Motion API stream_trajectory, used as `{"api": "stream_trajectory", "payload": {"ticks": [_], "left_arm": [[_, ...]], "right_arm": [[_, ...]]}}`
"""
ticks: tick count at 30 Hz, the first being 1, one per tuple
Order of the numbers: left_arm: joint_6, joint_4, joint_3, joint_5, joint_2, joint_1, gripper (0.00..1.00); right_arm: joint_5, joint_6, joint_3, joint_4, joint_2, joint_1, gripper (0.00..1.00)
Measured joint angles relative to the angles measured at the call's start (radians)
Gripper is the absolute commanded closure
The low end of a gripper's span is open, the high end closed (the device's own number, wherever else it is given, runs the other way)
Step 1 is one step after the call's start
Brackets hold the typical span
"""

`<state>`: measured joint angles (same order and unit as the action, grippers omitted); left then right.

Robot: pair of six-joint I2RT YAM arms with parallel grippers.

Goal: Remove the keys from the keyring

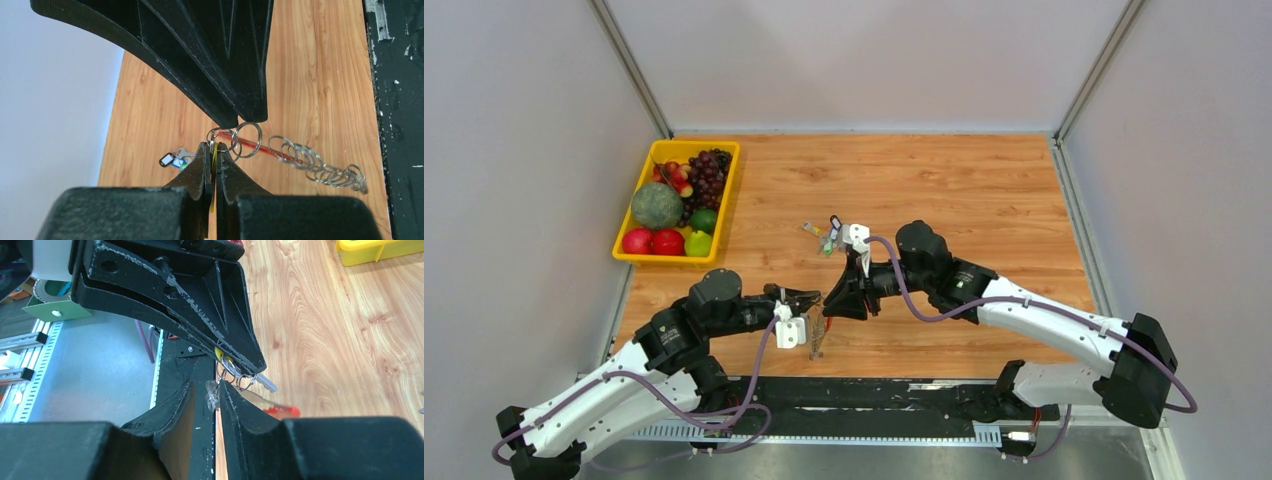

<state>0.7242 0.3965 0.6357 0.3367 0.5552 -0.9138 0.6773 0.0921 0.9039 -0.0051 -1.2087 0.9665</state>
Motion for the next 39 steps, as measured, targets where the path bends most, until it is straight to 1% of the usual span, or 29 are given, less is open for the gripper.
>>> {"api": "stream_trajectory", "payload": {"ticks": [13,19,24,32,34,39], "left_arm": [[0.000,0.031,-0.002,-0.009,0.000,0.003,1.00],[0.001,0.034,-0.003,-0.017,-0.002,0.005,1.00],[0.000,0.032,-0.003,-0.011,-0.003,0.005,1.00],[0.001,0.032,-0.003,-0.010,-0.005,0.005,1.00],[0.000,0.032,-0.003,-0.009,-0.005,0.005,1.00],[0.000,0.034,-0.003,-0.008,-0.005,0.005,1.00]], "right_arm": [[-0.068,-0.009,0.035,-0.047,-0.044,0.034,0.74],[-0.130,-0.010,0.039,-0.068,-0.044,0.035,0.67],[-0.206,-0.013,0.039,-0.089,-0.044,0.035,0.67],[-0.218,-0.013,0.040,-0.093,-0.042,0.035,0.71],[-0.207,-0.013,0.045,-0.096,-0.043,0.037,0.76],[-0.186,-0.019,0.053,-0.096,-0.049,0.044,0.84]]}}
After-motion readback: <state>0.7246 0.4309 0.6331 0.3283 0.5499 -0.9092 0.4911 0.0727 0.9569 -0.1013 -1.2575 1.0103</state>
